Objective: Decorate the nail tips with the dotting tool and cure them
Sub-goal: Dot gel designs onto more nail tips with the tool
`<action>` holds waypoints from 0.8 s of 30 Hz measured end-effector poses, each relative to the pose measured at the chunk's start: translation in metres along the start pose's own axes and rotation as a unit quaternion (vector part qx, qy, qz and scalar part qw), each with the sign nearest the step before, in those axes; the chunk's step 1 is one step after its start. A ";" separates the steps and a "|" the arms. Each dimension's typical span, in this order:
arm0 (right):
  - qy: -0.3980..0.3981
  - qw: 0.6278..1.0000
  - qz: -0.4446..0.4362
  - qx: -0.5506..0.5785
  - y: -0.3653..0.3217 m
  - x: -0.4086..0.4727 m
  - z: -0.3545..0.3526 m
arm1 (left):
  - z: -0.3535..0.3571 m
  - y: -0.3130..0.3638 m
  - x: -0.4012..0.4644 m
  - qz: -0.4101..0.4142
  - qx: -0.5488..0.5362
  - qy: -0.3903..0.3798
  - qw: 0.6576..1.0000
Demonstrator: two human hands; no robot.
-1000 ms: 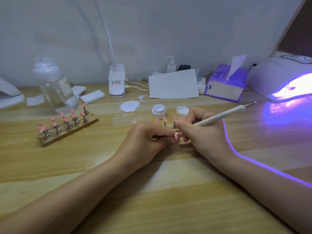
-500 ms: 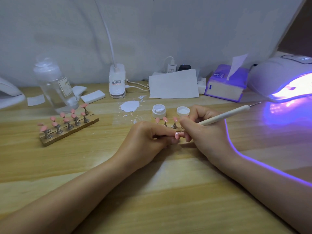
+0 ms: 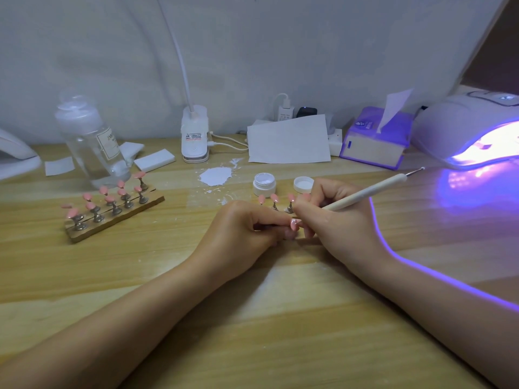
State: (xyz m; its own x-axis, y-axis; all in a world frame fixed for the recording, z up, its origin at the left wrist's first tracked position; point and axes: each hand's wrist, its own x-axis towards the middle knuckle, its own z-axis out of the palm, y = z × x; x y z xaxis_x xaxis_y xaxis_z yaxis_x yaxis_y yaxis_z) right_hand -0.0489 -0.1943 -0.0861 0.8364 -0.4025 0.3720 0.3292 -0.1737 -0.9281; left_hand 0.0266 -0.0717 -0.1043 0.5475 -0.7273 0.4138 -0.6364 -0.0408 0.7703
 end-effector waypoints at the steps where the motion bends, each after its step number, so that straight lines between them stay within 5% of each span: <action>1: 0.000 1.000 0.003 0.004 0.000 0.000 0.000 | 0.000 0.000 0.000 -0.001 -0.001 0.001 1.000; 24: -0.006 1.000 0.007 0.006 0.004 0.002 -0.001 | 0.000 0.000 0.000 -0.008 0.011 0.008 1.000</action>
State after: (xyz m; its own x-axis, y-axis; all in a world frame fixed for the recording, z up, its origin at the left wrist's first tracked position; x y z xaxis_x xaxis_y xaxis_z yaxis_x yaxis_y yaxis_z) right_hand -0.0464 -0.1967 -0.0887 0.8458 -0.3944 0.3593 0.3230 -0.1574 -0.9332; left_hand 0.0264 -0.0721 -0.1040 0.5662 -0.7160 0.4083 -0.6383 -0.0674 0.7668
